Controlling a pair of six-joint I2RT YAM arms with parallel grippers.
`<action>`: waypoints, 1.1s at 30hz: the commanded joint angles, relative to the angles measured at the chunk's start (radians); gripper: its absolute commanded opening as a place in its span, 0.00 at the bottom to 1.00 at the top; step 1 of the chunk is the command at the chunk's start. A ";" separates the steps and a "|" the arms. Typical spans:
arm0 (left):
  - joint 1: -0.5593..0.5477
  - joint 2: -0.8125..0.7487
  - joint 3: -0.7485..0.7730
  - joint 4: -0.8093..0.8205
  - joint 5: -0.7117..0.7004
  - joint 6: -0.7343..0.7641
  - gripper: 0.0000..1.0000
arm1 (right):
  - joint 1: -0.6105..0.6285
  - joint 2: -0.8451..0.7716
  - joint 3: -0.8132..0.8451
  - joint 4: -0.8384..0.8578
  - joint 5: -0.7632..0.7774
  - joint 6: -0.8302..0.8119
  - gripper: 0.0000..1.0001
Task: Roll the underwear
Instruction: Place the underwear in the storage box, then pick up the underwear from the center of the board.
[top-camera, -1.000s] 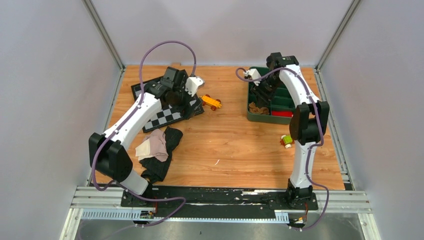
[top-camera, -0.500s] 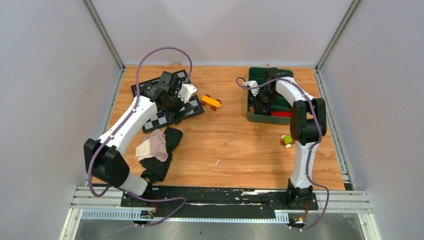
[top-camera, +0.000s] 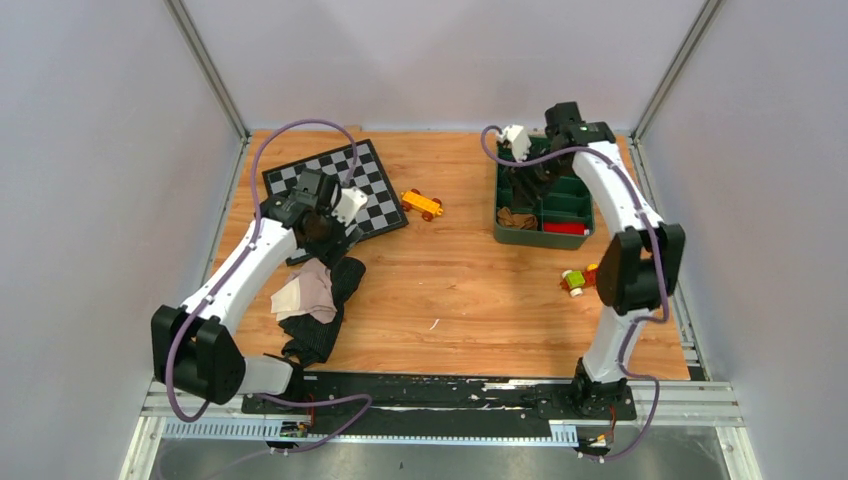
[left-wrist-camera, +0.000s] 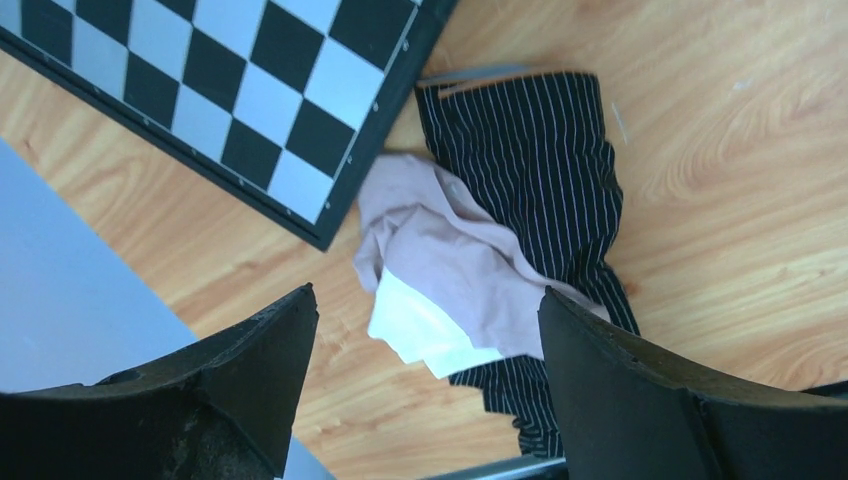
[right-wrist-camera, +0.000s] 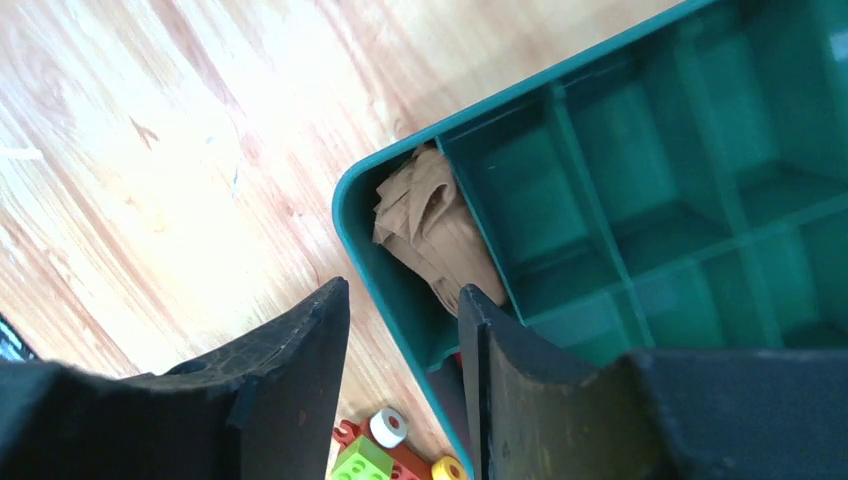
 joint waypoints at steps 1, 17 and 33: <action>0.006 -0.099 -0.067 -0.035 -0.040 0.005 0.88 | -0.001 -0.232 -0.042 0.132 0.015 0.127 0.46; -0.021 -0.018 -0.168 0.180 0.146 0.030 0.80 | -0.024 -0.478 -0.379 0.324 0.028 0.434 0.90; -0.118 0.365 -0.042 0.211 -0.029 -0.042 0.34 | 0.000 -0.486 -0.526 0.121 -0.100 -0.014 0.63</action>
